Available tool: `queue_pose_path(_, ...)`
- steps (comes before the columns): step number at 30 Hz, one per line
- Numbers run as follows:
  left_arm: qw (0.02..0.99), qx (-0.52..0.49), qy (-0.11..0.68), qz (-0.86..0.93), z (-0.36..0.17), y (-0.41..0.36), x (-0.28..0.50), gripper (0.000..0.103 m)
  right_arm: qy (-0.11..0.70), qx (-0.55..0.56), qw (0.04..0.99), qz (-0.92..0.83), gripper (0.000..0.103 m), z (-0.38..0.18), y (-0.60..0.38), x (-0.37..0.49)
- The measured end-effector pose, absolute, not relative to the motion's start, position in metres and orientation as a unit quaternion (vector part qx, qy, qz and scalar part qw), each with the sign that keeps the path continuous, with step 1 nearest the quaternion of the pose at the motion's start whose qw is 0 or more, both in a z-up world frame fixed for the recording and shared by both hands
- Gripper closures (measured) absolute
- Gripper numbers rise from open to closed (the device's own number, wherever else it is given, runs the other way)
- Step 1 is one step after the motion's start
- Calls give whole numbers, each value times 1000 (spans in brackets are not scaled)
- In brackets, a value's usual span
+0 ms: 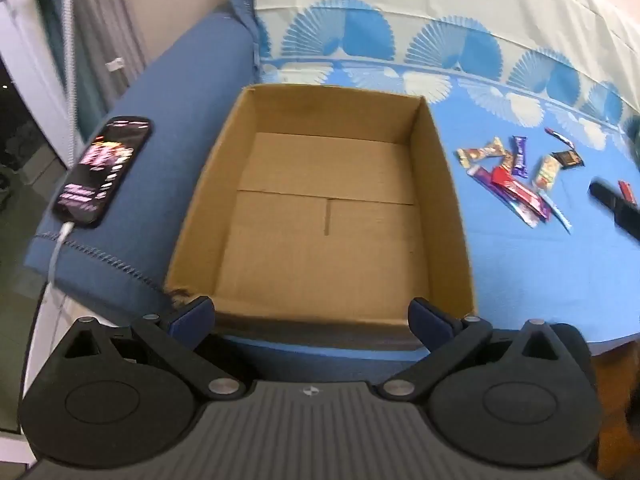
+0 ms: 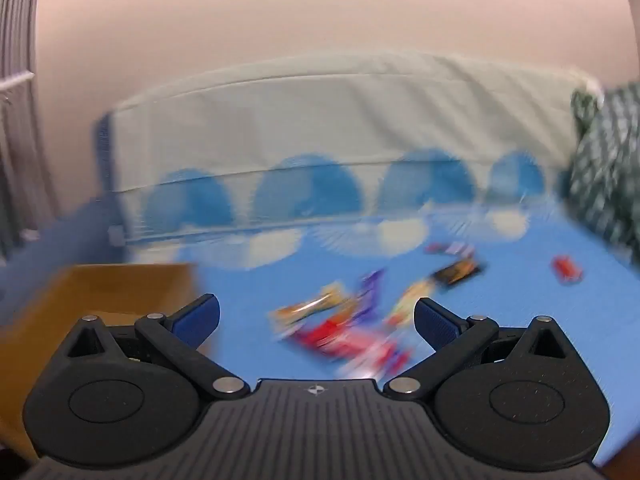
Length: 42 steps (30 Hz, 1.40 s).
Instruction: Organize snacks
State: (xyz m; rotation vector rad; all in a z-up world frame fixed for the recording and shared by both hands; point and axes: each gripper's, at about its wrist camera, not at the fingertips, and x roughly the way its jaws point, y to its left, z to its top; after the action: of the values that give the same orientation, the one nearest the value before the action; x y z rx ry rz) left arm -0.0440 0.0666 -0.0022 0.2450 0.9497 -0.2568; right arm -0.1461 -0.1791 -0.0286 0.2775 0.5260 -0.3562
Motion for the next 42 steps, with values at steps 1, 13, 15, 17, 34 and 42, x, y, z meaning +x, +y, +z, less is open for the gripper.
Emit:
queue_pose_path(1,875,122,454,-116,-1,71,-46,0,282,149,936,-149,0,-25,-160,-151)
queue_pose_path(13,885,102,446,-83,11,130,-63,0,326,88,937,-93,0,21,-37,-166)
queue_pose_path(15,886,97,444,-86,13,130,-65,0,331,90,935,-91,0,16,-37,-166)
queue_pose_path(17,888,96,442,-87,14,128,-66,0,333,86,935,-88,0,15,-31,-168)
queue_pose_path(34,884,106,446,-90,9,121,-68,0,334,77,936,-73,0,21,-33,-176)
queue_pose_path(42,882,111,448,-91,6,119,-68,0,336,79,936,-70,0,20,-33,-176)
